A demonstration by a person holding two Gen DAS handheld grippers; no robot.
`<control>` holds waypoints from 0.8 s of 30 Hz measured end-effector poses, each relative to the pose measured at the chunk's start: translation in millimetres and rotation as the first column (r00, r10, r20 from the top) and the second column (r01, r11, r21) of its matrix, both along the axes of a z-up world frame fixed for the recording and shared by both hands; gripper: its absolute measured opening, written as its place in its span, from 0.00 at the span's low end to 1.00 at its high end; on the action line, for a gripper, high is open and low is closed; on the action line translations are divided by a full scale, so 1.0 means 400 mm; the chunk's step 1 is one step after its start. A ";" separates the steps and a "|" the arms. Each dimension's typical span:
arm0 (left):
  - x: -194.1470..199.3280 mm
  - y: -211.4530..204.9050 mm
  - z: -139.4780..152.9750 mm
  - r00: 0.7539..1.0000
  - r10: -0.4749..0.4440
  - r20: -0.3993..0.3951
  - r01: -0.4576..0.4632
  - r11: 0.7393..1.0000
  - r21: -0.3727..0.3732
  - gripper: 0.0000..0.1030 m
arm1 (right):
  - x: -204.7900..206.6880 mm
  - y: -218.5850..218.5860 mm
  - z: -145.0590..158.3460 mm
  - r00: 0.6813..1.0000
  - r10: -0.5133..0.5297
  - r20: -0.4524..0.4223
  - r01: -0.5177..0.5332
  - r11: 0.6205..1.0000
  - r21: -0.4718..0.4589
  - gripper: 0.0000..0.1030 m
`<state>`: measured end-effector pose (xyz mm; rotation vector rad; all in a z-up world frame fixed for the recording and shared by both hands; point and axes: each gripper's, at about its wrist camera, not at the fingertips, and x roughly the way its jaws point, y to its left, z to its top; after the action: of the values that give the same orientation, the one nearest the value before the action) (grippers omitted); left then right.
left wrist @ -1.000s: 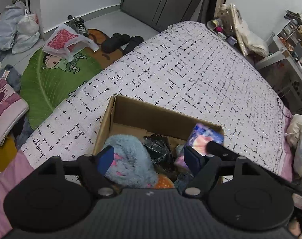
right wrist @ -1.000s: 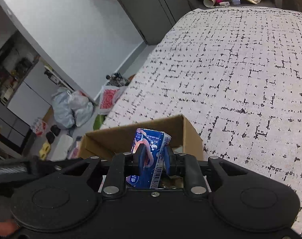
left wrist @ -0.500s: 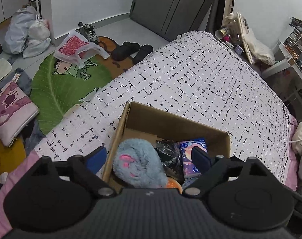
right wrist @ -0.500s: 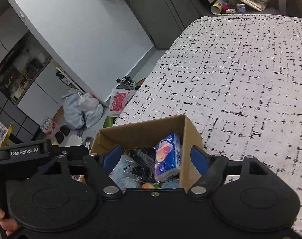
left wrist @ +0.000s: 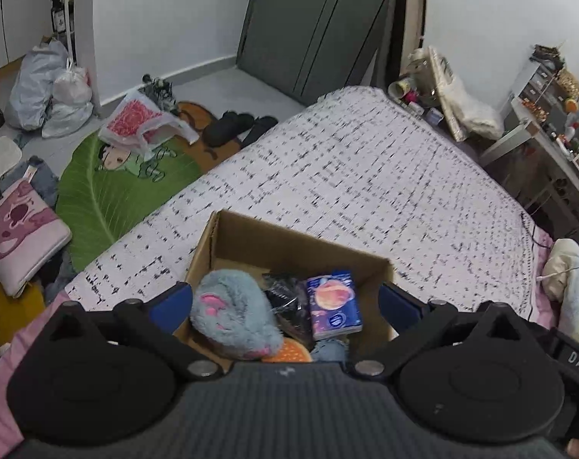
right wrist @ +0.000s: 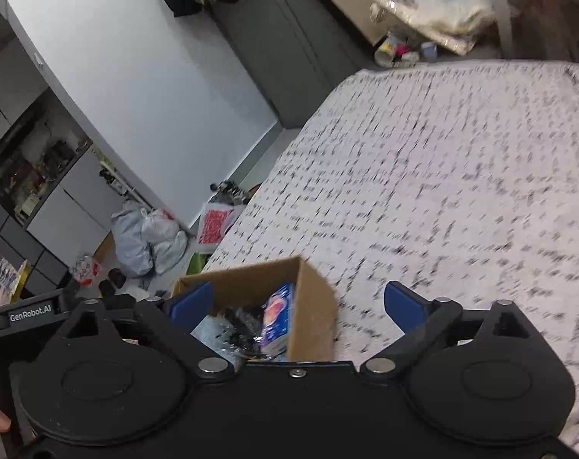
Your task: Organize soft objects
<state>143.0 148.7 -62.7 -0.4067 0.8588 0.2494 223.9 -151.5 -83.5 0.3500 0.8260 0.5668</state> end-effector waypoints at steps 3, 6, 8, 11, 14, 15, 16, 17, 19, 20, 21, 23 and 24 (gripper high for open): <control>-0.016 -0.022 0.024 0.999 -0.006 0.034 0.006 1.000 -0.001 1.00 | -0.013 -0.040 0.025 0.999 -0.023 0.026 0.023 1.000 0.000 1.00; -0.034 -0.042 0.046 0.998 -0.005 0.059 0.006 1.000 -0.012 1.00 | -0.027 -0.074 0.050 0.998 -0.041 0.040 0.041 0.999 0.000 1.00; -0.048 -0.055 0.061 0.998 0.006 0.066 -0.004 1.000 -0.018 1.00 | -0.038 -0.090 0.064 0.998 -0.048 0.048 0.048 0.999 -0.006 1.00; -0.071 -0.076 0.084 0.997 0.012 0.070 -0.013 1.000 0.005 1.00 | -0.060 -0.116 0.083 0.997 -0.055 0.062 0.056 0.998 -0.007 1.00; -0.096 -0.092 0.101 0.996 0.017 0.091 -0.017 1.000 0.000 1.00 | -0.082 -0.139 0.094 0.996 -0.057 0.071 0.058 0.998 -0.007 1.00; -0.103 -0.097 0.106 0.995 0.019 0.096 -0.019 1.000 0.001 1.00 | -0.088 -0.145 0.097 0.996 -0.059 0.073 0.060 0.998 -0.009 1.00; -0.110 -0.101 0.110 0.995 0.022 0.101 -0.022 1.000 0.000 1.00 | -0.095 -0.151 0.101 0.995 -0.062 0.077 0.063 0.998 -0.013 1.00; -0.117 -0.104 0.115 0.994 0.026 0.106 -0.026 1.000 -0.006 1.00 | -0.101 -0.157 0.104 0.995 -0.064 0.081 0.066 0.998 -0.016 1.00; -0.131 -0.114 0.124 0.994 0.029 0.110 -0.027 1.000 -0.011 1.00 | -0.114 -0.172 0.110 0.995 -0.059 0.082 0.060 0.998 -0.013 1.00; -0.137 -0.122 0.130 0.994 0.027 0.109 -0.027 1.000 0.000 1.00 | -0.119 -0.176 0.113 0.996 -0.051 0.078 0.052 0.999 -0.008 1.00; -0.144 -0.130 0.137 0.994 0.020 0.111 -0.022 1.000 0.018 1.00 | -0.123 -0.183 0.118 0.996 -0.046 0.074 0.047 0.999 -0.004 1.00; -0.160 -0.151 0.151 0.992 0.005 0.129 -0.011 0.999 0.044 1.00 | -0.137 -0.197 0.126 0.996 -0.048 0.079 0.048 0.999 -0.001 1.00; -0.167 -0.160 0.157 0.991 0.002 0.133 -0.009 0.999 0.054 1.00 | -0.145 -0.201 0.132 0.995 -0.049 0.084 0.049 0.999 0.000 1.00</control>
<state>76.1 84.6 0.0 -0.3709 0.7184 0.2473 165.9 -231.9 -30.5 0.3415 0.7349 0.5316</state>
